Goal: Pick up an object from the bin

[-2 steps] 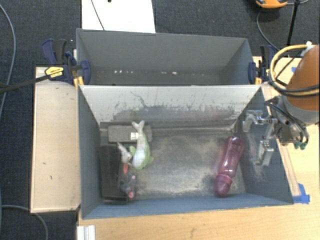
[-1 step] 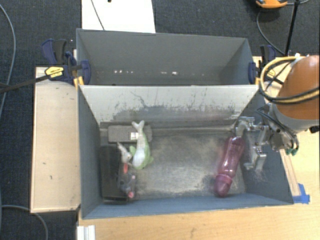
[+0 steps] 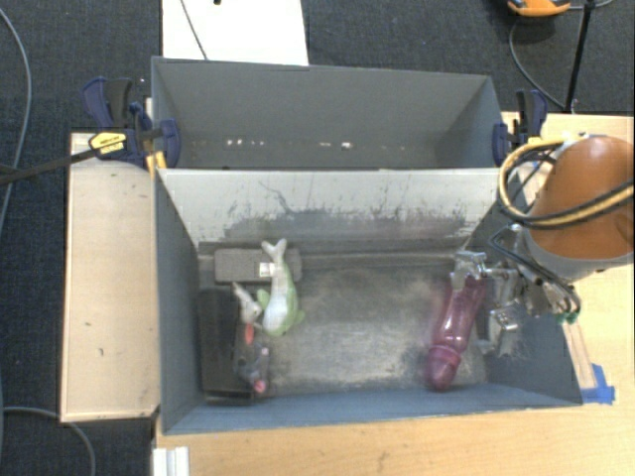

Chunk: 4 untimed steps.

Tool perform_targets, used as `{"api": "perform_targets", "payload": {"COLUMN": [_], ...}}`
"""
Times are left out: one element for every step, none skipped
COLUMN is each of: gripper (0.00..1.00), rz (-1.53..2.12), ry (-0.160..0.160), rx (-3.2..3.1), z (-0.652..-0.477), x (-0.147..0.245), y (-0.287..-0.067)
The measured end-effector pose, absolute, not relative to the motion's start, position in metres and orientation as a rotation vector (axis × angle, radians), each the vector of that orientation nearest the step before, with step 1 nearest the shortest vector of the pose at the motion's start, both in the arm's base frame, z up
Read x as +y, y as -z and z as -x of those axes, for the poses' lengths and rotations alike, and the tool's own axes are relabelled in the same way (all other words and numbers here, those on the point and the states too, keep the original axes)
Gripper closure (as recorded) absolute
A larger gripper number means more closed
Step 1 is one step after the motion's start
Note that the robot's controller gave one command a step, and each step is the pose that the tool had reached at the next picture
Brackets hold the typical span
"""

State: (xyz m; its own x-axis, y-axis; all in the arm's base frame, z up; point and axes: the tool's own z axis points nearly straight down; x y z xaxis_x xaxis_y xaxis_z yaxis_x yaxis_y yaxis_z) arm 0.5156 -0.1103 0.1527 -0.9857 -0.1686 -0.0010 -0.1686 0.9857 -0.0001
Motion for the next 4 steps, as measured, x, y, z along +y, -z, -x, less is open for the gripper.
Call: {"api": "perform_targets", "payload": {"gripper": [0.0, 0.0, 1.0, 1.0], "rz": [0.578, 0.349, 1.204, 1.212], "ry": [0.005, -0.003, 0.013, 0.014], "rx": [3.08, 3.114, 2.882, 2.879], "z": [-0.513, -0.511, -0.49, -0.49], "x": [-0.111, -0.11, -0.095, -0.095], "y": [-0.119, -0.089, -0.072, -0.072]}}
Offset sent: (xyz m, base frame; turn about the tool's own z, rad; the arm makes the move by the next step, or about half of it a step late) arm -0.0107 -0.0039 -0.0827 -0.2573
